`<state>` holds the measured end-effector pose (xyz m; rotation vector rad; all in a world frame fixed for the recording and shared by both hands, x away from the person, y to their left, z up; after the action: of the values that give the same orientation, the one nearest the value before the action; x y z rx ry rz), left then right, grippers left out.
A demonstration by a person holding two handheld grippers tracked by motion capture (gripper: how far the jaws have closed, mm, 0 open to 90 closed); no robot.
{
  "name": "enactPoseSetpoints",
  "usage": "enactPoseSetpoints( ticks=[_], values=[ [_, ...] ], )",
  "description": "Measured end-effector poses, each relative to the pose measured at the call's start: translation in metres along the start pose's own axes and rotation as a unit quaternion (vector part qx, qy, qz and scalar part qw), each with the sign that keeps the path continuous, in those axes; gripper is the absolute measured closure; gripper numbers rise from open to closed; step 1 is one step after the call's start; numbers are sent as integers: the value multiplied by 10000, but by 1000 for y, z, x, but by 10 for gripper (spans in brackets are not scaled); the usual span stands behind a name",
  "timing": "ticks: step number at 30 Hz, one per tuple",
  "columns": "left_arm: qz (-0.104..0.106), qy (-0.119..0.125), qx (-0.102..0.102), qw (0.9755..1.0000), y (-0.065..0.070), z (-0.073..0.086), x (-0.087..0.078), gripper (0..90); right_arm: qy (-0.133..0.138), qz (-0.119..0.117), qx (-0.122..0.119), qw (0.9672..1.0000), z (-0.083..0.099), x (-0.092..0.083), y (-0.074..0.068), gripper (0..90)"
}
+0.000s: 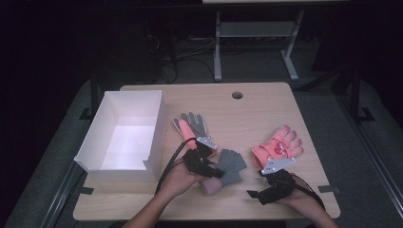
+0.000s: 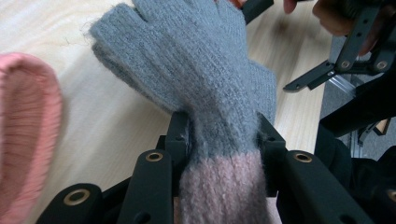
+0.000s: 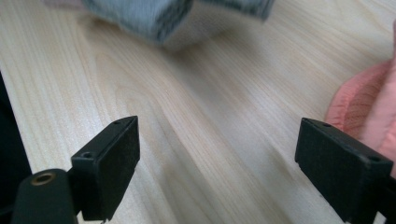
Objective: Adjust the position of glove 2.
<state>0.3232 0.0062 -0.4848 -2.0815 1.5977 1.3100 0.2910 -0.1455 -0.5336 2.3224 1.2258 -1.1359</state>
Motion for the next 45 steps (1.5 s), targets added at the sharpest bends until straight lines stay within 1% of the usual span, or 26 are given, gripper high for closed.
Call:
enactPoseSetpoints(
  ticks=[1, 4, 6, 9, 11, 14, 18, 19, 25, 30, 32, 38, 44, 45],
  values=[
    [-22, -3, -30, 10000, 0, 0, -3, 655, -13, -6, -2, 10000, 0, 0, -1, 136],
    [-91, -10, -15, 10000, -1, -2, -11, 655, -6, -22, -79, 10000, -1, 1, -3, 135],
    [-110, 37, -8, 9999, -1, -5, -16, 655, 3, -17, -83, 10000, -1, 1, -4, 135],
    [-234, 82, -10, 9997, -3, -10, -27, 655, 14, -23, -84, 10000, -1, 2, -4, 134],
    [-252, 146, -71, 9996, -3, -12, -32, 655, 30, -18, -77, 10000, -1, 2, -3, 134],
    [-324, 205, -89, 9992, -6, -16, -44, 654, 39, -15, -74, 10000, -2, 1, -3, 134],
    [-400, 337, -134, 9985, -9, -20, -59, 653, 60, -9, -85, 9999, -2, 2, -4, 134],
    [-421, 351, -159, 9984, -10, -21, -62, 653, 61, -12, -84, 9999, -2, 2, -4, 134],
    [-501, 417, -155, 9977, -13, -28, -84, 653, 74, -9, -76, 9999, -3, 1, -5, 134],
    [-636, 476, -201, 9966, -17, -31, -100, 652, 89, -10, -128, 9999, -3, 2, -5, 134],
    [-703, 458, -190, 9963, -20, -31, -107, 652, 88, -21, -129, 9999, -3, 3, -6, 134],
    [-892, 565, -239, 9941, -31, -33, -133, 651, 90, -19, -142, 9999, -3, 2, -6, 134],
    [-1120, 686, -406, 9905, -47, -31, -157, 651, 78, -44, -155, 9998, -4, 3, -7, 134],
    [-1162, 721, -446, 9896, -50, -30, -161, 651, 84, -49, -162, 9998, -4, 3, -8, 134]
  ],
)
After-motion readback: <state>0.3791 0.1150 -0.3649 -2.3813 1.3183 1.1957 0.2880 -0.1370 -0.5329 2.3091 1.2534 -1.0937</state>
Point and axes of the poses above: each handheld gripper's, and its own axes: x roughly forward along the jaws, z roughly out of its underside, y roughly to its right, the point moved 10 cm from there along x, roughly forward along the jaws
